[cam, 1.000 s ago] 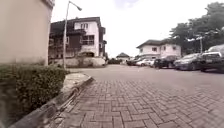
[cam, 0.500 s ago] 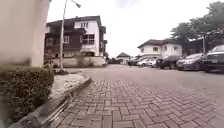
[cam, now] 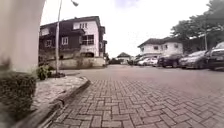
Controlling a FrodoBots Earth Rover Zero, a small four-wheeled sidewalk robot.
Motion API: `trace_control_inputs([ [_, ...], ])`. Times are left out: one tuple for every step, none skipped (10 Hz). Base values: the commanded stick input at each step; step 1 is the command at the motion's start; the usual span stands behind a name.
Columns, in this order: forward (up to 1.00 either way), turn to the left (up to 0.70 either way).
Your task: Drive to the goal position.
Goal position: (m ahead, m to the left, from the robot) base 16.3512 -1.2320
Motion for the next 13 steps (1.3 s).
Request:
trace_control_inputs([
  [0.7, 0.0],
  [0.7, 0.0],
  [0.7, 0.0],
  [0.7, 0.0],
  [0.7, 0.0],
  [0.7, 0.0],
  [0.7, 0.0],
  [0.7, 0.0],
  [0.7, 0.0],
  [0.7, 0.0],
  [0.7, 0.0],
  [0.7, 0.0],
  [0.7, 0.0],
])
